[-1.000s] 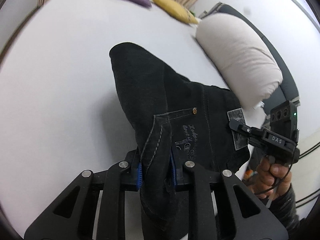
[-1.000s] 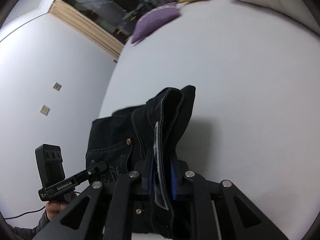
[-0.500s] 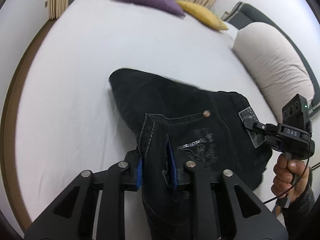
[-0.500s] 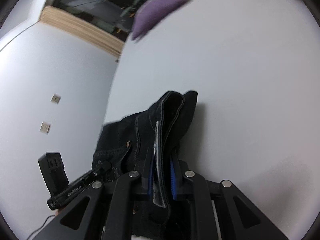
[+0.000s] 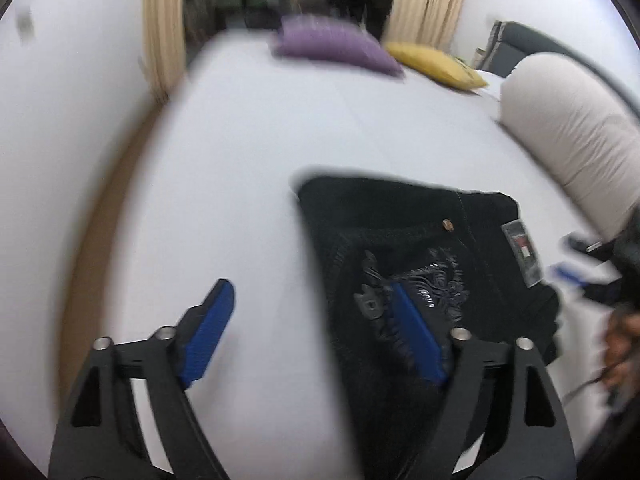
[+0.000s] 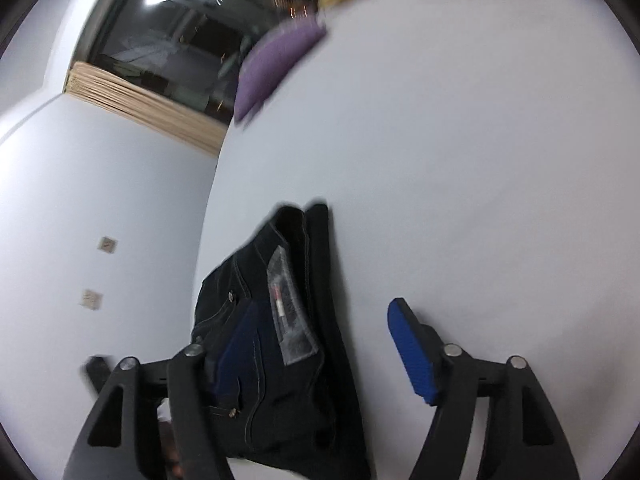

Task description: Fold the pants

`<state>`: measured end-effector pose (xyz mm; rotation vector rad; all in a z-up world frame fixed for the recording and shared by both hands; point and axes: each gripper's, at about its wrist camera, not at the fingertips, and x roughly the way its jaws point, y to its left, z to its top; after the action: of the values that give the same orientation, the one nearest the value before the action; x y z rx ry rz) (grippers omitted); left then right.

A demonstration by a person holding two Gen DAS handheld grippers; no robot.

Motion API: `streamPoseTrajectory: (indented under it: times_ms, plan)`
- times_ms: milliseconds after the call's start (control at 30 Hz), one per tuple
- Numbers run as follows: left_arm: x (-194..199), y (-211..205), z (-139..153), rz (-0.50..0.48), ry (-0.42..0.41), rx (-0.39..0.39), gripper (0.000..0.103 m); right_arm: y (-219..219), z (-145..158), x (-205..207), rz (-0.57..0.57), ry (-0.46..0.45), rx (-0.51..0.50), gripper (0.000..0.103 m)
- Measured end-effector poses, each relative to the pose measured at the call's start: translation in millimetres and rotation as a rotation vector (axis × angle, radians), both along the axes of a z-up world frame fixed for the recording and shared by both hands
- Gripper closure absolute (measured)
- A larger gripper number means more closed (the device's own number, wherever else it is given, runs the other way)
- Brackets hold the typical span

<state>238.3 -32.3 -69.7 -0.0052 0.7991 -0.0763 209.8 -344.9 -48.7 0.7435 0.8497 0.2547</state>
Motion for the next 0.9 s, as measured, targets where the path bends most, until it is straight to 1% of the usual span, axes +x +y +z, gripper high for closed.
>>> streamPoseTrajectory:
  times_ms: [33,67,100,167,200,233,267,300,333,400,433,467,533,567,600,633,700,733,800,833,900]
  plan:
    - [-16.8,-3.2,16.2,0.027,-0.069,0.062,0.007,4.2,17.2,-13.7,-0.010,-0.049,-0.051,0.025]
    - [-33.8,-8.2,33.8,0.056,-0.135,0.109,0.000,8.0,31.5,-23.4,-0.021,-0.087,-0.096,0.022]
    - [-49.3,-15.6,52.0,0.083,-0.195,0.136,0.000,12.6,46.0,-35.6,-0.035,-0.127,-0.150,0.016]
    - [-72.5,-25.2,84.2,0.123,-0.301,0.158,0.000,27.2,80.6,-63.8,-0.061,-0.231,-0.262,0.014]
    - [-98.7,-19.6,95.6,0.144,-0.347,0.168,0.000,36.9,99.5,-79.0,-0.075,-0.293,-0.324,0.011]
    - [-113.6,-24.2,109.5,0.165,-0.384,0.183,0.000,47.5,117.0,-92.3,-0.088,-0.353,-0.377,0.002]
    - [-127.1,-30.1,121.8,0.180,-0.411,0.197,0.000,54.7,133.5,-107.8,-0.102,-0.416,-0.425,0.000]
    - [-141.8,-35.8,133.4,0.190,-0.440,0.205,0.000,62.5,151.5,-126.7,-0.121,-0.489,-0.471,0.000]
    - [-155.4,-39.7,142.4,0.194,-0.467,0.209,0.000,64.7,165.2,-136.8,-0.131,-0.541,-0.502,0.000]
    - [-185.9,-39.1,155.6,0.209,-0.507,0.223,0.000,84.5,195.3,-162.5,-0.164,-0.667,-0.593,0.000]
    - [-195.0,-42.1,158.9,0.203,-0.513,0.228,0.000,91.8,207.9,-175.8,-0.191,-0.711,-0.646,0.000]
    - [-204.9,-43.5,162.9,0.182,-0.511,0.215,0.000,98.9,218.7,-186.0,-0.214,-0.738,-0.681,0.000]
    - [-219.5,-45.3,165.4,0.161,-0.495,0.189,0.000,109.6,233.6,-203.3,-0.220,-0.782,-0.691,0.000]
    - [-227.3,-44.2,165.7,0.172,-0.480,0.185,0.000,112.6,237.0,-208.5,-0.209,-0.786,-0.681,0.000]
    - [-232.3,-43.7,163.2,0.180,-0.448,0.166,0.000,115.9,238.2,-211.9,-0.192,-0.776,-0.668,0.000]
    - [-240.1,-42.0,162.1,0.178,-0.420,0.142,0.000,120.3,236.9,-211.9,-0.174,-0.749,-0.658,0.000]
    - [-251.2,-39.9,152.7,0.185,-0.334,0.092,0.000,115.4,226.9,-219.0,-0.143,-0.654,-0.648,0.000]
    - [-255.3,-40.1,147.4,0.180,-0.304,0.076,0.000,115.6,218.6,-216.0,-0.124,-0.580,-0.633,0.000]
    - [-263.2,-40.5,136.8,0.193,-0.260,0.066,0.000,116.4,206.0,-217.1,-0.106,-0.494,-0.614,0.000]
    - [-266.1,-40.3,130.8,0.198,-0.242,0.057,0.000,116.3,198.5,-217.6,-0.094,-0.456,-0.599,0.000]
    - [-267.7,-40.8,117.9,0.199,-0.199,0.036,0.000,118.5,189.5,-223.2,-0.078,-0.429,-0.599,0.000]
